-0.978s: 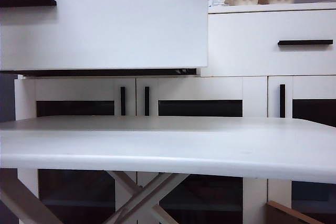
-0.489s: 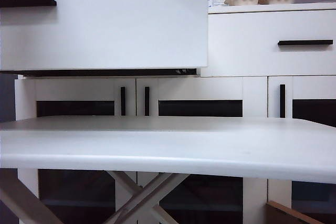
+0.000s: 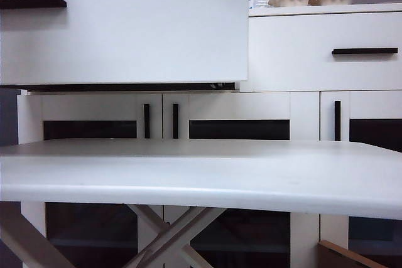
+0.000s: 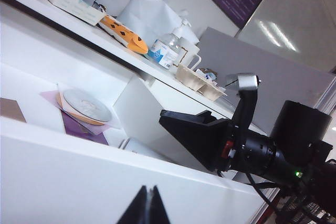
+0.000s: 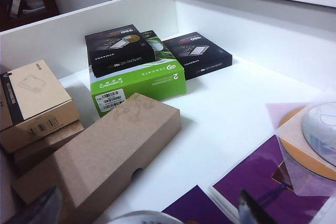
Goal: Pick up a can of beer from the white table, open the left drawer, place the beer inside the drawer, and finally close the drawer.
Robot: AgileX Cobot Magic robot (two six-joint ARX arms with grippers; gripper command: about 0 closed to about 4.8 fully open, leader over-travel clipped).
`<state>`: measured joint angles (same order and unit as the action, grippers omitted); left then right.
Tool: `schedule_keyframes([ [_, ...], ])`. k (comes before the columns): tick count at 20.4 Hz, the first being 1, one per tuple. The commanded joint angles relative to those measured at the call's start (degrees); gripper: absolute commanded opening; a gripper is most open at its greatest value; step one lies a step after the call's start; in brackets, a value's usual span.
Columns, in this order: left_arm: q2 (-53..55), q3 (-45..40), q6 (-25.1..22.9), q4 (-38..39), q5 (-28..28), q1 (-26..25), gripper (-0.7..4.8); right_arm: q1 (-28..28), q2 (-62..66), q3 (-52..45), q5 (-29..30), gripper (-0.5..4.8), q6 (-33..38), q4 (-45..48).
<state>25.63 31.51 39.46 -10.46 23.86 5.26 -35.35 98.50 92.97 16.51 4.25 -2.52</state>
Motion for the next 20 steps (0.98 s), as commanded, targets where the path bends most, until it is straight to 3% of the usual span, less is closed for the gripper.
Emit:
schedule_keyframes([
  [1, -0.09, 0.35, -0.15, -0.70, 0.20, 0.07, -0.06, 0.04, -1.51, 0.52, -0.07, 2.66, 0.22, 0.39],
  [3, -0.09, 0.35, -0.72, -0.20, 0.17, 0.07, -0.06, 0.07, -3.39, 0.55, -0.28, -0.18, 0.09, -0.33],
  [6, -0.09, 0.72, -1.84, 2.51, -0.94, 0.07, -0.06, 0.07, -7.30, 0.55, -1.38, -0.01, 0.04, -3.28],
  [9, -0.07, 3.32, -9.79, 7.17, -2.64, 0.07, -0.06, 0.07, -12.37, 0.55, -2.58, -0.02, 0.04, -10.10],
  [14, 1.68, 10.29, -21.70, 20.63, -10.16, 0.07, -0.06, 0.04, -20.09, 0.50, -5.40, -0.02, 0.24, -22.36],
  [20, 4.35, 10.45, -23.02, 20.96, -11.28, 0.09, -0.06, -2.86, -25.00, 0.39, -9.14, -0.01, -3.41, -33.81],
])
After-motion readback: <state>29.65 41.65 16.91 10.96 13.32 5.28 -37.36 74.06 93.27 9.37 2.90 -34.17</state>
